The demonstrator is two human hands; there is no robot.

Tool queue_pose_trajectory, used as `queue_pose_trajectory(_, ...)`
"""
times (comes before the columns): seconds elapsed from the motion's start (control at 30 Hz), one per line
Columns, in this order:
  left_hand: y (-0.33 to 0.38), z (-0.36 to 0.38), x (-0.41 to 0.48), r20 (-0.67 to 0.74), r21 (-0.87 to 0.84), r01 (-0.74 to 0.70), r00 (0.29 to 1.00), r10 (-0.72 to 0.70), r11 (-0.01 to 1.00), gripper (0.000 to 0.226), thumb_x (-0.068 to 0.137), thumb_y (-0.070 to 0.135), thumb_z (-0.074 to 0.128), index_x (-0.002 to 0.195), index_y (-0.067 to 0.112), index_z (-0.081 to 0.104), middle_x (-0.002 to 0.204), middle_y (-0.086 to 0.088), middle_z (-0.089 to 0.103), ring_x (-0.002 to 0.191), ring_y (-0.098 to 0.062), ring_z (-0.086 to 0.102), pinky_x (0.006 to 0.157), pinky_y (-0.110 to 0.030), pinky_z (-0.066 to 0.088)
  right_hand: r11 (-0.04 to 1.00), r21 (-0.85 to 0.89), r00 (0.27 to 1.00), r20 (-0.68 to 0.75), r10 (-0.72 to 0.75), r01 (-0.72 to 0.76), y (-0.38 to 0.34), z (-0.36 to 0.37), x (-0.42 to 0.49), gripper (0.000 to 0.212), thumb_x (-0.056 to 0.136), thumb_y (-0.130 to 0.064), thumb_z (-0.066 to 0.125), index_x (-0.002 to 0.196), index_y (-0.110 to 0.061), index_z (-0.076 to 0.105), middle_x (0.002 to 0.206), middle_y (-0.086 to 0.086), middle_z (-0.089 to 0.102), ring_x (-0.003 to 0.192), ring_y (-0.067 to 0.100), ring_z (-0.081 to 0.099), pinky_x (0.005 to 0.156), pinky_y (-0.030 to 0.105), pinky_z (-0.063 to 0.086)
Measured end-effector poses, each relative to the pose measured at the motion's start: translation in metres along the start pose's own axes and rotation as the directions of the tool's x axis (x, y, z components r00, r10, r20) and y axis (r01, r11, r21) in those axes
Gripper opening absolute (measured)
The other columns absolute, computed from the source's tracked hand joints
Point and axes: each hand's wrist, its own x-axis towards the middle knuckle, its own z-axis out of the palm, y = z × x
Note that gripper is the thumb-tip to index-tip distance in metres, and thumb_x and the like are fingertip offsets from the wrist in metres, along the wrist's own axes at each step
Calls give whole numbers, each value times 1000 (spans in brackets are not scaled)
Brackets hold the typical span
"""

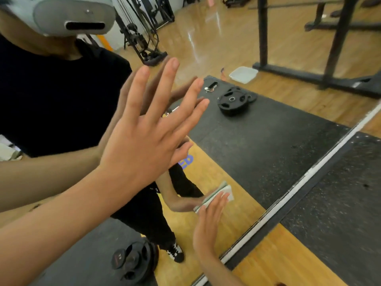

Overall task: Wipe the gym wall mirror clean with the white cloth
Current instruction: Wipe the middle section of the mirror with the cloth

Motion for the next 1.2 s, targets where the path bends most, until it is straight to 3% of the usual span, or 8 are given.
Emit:
queue_pose_trajectory(0.13, -6, -7, 2, -2, -47, -14, 1000, 14, 999, 77, 103, 63, 34, 164, 16, 32, 174, -18, 16, 158, -54, 7, 123, -68, -5, 997, 24, 997, 34, 66, -67, -19, -13, 2, 56, 109, -59, 18, 151, -52, -19, 156, -38, -34, 149, -14, -24, 127, 23, 1)
queue_pose_trajectory(0.27, -4, -18, -34, -78, -365, -14, 997, -15, 931, 70, 98, 59, 35, 152, 17, 54, 172, -19, 24, 160, -42, 19, 130, -56, 11, 999, 25, 1000, 11, 28, -28, -15, -17, 1, 59, 110, -55, 25, 154, -58, -15, 158, -41, -31, 156, -6, -15, 130, 32, 8)
queue_pose_trajectory(0.5, -17, -24, -149, -70, -408, 73, 991, -111, 910, 67, 95, 51, 54, 147, 9, 59, 174, -20, 20, 161, -40, 16, 131, -55, 11, 985, 132, 991, -52, 123, -115, -31, -6, -1, 58, 115, -39, 27, 157, -52, -11, 170, -23, -18, 161, 10, 1, 131, 44, 14)
queue_pose_trajectory(0.67, -37, -14, -185, -30, -279, 132, 989, -145, 951, 76, 100, 54, 43, 161, 9, 41, 175, -21, 13, 163, -38, 8, 133, -51, 1, 940, 274, 947, -188, 260, -203, -43, -12, 3, 71, 96, -80, 25, 160, -49, 25, 166, -6, 36, 151, 15, 37, 124, 50, 33)
queue_pose_trajectory(0.8, -33, 6, -188, -53, -32, 79, 995, -81, 996, 78, 108, 55, 26, 168, 6, 18, 175, -25, 7, 162, -44, 5, 131, -58, -3, 962, 193, 959, -175, 225, -190, -40, -20, 32, 61, 113, -52, 22, 167, -38, -1, 176, -7, -9, 162, 17, -5, 131, 51, 11)
queue_pose_trajectory(0.97, -30, 11, -186, -65, 31, 88, 994, -86, 996, 75, 110, 56, 30, 168, 9, 21, 174, -23, 14, 160, -44, 13, 131, -58, -1, 845, 448, 895, -184, 408, -293, -39, -20, 62, 126, 56, -113, 11, 163, -49, -5, 174, -16, -12, 162, 14, -8, 131, 54, 4)
queue_pose_trajectory(1.07, -29, 12, -185, -66, 42, 90, 994, -87, 995, 75, 110, 56, 31, 168, 11, 21, 174, -22, 15, 160, -44, 15, 130, -59, 2, 865, 455, 924, -197, 328, -211, -52, -3, 42, 108, 66, -109, 9, 158, -55, -9, 171, -23, -14, 159, 5, -15, 132, 49, -1)
queue_pose_trajectory(1.2, -29, 10, -185, -49, 69, 96, 994, -93, 993, 76, 109, 57, 30, 168, 11, 20, 175, -22, 13, 160, -43, 13, 128, -59, 6, 975, 218, 987, -162, -5, 41, -44, 40, -33, 67, 99, -79, 7, 155, -47, -13, 166, -30, -26, 158, 4, -21, 132, 45, -4)
